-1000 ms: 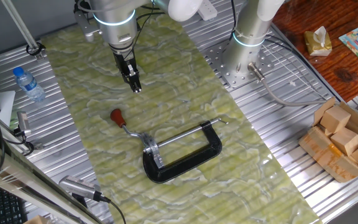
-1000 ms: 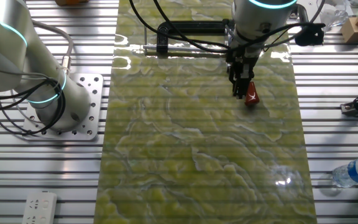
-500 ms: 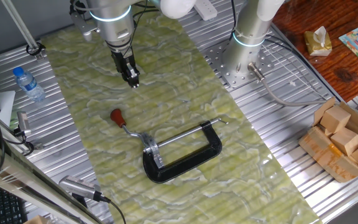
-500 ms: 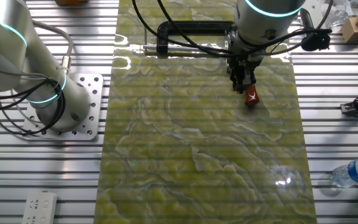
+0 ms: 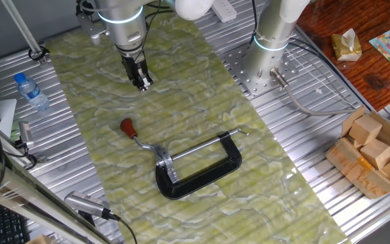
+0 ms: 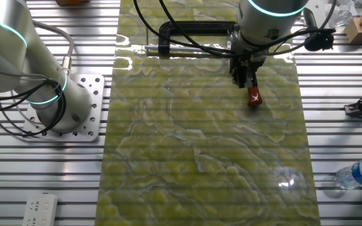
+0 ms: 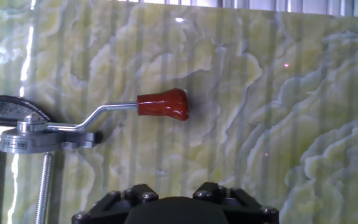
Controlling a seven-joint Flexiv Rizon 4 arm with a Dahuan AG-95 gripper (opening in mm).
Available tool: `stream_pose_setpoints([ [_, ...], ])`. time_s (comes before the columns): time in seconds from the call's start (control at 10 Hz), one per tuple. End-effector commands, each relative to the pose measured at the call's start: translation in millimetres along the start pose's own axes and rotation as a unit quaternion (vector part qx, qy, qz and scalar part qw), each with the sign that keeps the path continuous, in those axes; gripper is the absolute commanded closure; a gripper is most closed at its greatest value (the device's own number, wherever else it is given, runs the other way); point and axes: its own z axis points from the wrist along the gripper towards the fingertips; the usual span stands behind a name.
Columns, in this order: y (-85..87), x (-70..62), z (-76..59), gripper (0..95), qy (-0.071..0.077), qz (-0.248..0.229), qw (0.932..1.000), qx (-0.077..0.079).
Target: Pull up the lever
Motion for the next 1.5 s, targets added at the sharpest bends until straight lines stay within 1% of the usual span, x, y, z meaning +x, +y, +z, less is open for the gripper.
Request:
stream_pose_setpoints([
  [0.1, 0.0, 0.0, 0.4, 95.0, 0.0, -0.003, 1.0, 0.0],
  [0.3, 0.6, -0.4, 0.8, 95.0, 0.0, -0.007, 1.0, 0.0],
  [0.6, 7.4, -3.2, 4.1, 95.0, 0.0, -0.016, 0.9999, 0.001],
  [0.8, 21.2, -12.7, 7.0, 95.0, 0.001, -0.018, 0.9998, 0.0],
  [1.0, 38.4, -28.4, 7.2, 95.0, 0.005, -0.046, 0.9989, -0.004],
  [1.1, 46.0, -34.0, 8.8, 95.0, 0.008, -0.05, 0.9987, -0.004],
  [1.3, 73.3, -50.9, 17.6, 95.0, 0.011, -0.074, 0.9972, -0.003],
  [1.4, 76.6, -52.2, 19.2, 95.0, 0.011, -0.083, 0.9965, -0.002],
  [1.5, 77.7, -52.9, 22.2, 95.0, 0.011, -0.121, 0.9926, -0.003],
])
